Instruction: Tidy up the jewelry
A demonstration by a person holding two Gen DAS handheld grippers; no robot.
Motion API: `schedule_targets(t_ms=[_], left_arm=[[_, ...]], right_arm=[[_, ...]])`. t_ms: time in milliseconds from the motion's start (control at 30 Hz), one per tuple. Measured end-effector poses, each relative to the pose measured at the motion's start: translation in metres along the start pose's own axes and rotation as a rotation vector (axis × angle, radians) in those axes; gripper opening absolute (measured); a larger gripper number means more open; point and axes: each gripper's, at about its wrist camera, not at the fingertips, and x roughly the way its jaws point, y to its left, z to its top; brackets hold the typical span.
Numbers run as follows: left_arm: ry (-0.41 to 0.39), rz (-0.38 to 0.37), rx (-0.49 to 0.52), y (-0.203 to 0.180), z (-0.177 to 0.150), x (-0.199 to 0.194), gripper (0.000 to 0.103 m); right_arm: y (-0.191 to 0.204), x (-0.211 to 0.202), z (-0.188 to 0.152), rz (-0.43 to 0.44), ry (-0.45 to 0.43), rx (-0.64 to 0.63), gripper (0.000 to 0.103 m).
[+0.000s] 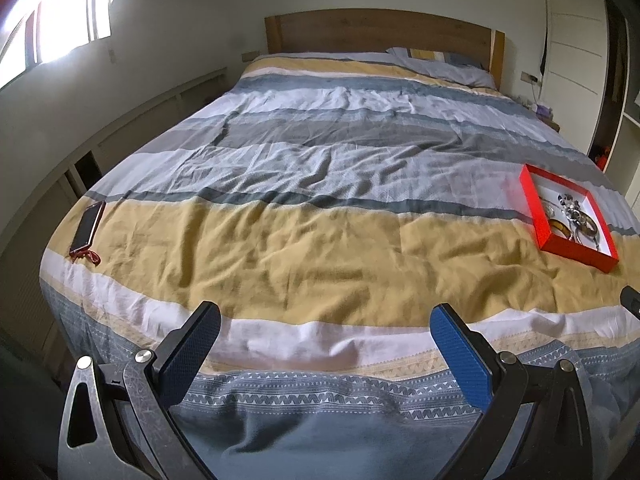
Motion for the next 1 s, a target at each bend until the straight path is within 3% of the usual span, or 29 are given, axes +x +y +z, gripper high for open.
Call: schedule_targets(t_ms=[1000], left_arm=[[0.018,-0.026,0.011,-0.001,-0.003,0.015,0.102]], right_arm=[[-0.003,0.012,-0.004,-0.045,0.036,-0.001,0.072]])
